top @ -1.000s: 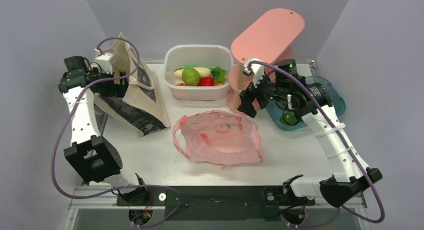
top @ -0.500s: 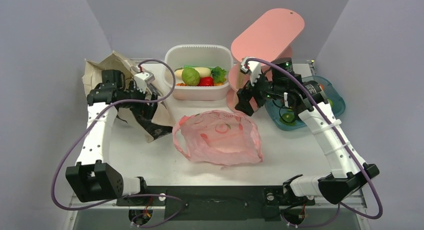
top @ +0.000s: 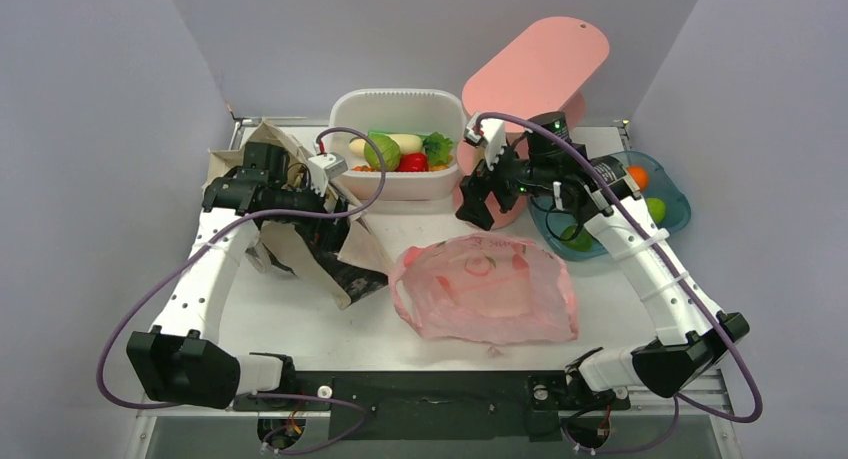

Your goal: Untie the knot of the grocery bags and take out the mixed food

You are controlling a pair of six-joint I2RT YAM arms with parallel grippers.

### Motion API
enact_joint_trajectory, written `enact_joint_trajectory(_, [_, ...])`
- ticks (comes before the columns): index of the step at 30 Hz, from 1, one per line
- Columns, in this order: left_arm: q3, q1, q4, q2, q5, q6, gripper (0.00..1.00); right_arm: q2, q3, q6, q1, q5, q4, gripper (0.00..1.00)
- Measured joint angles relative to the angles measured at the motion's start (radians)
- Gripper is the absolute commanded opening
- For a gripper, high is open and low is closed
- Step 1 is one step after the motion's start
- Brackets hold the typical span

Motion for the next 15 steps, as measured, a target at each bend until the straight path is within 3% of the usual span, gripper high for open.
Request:
enact_joint_trajectory(5, [0.031, 0.019, -0.04, 0.002, 0.004, 0.029, 0.97, -0.015, -0.053, -0.08, 0.043, 0.038, -0.025, 0.88])
enact_joint_trajectory(7, [0.042, 0.041, -0.056, 0.002, 0.012, 0.044, 0.97, -0.035, -0.127, -0.138, 0.067, 0.084, -0.062, 0.76])
enact_joint_trajectory(8, [0.045, 0.05, -0.064, 0.004, 0.019, 0.052, 0.97, -0.041, -0.155, -0.16, 0.074, 0.102, -0.079, 0.6])
enact_joint_trajectory(10, [0.046, 0.055, -0.082, 0.011, 0.035, 0.076, 0.97, -0.053, -0.217, -0.214, 0.082, 0.156, -0.125, 0.41])
enact_joint_trajectory(12, [0.046, 0.04, -0.097, 0.021, 0.059, 0.11, 0.97, -0.064, -0.263, -0.267, 0.072, 0.208, -0.182, 0.33])
enact_joint_trajectory(13, [0.046, 0.025, -0.099, 0.026, 0.069, 0.125, 0.97, -0.07, -0.28, -0.289, 0.061, 0.224, -0.211, 0.33])
enact_joint_trajectory(15, [0.046, -0.016, -0.093, 0.032, 0.089, 0.148, 0.97, -0.087, -0.298, -0.329, 0.014, 0.24, -0.27, 0.43])
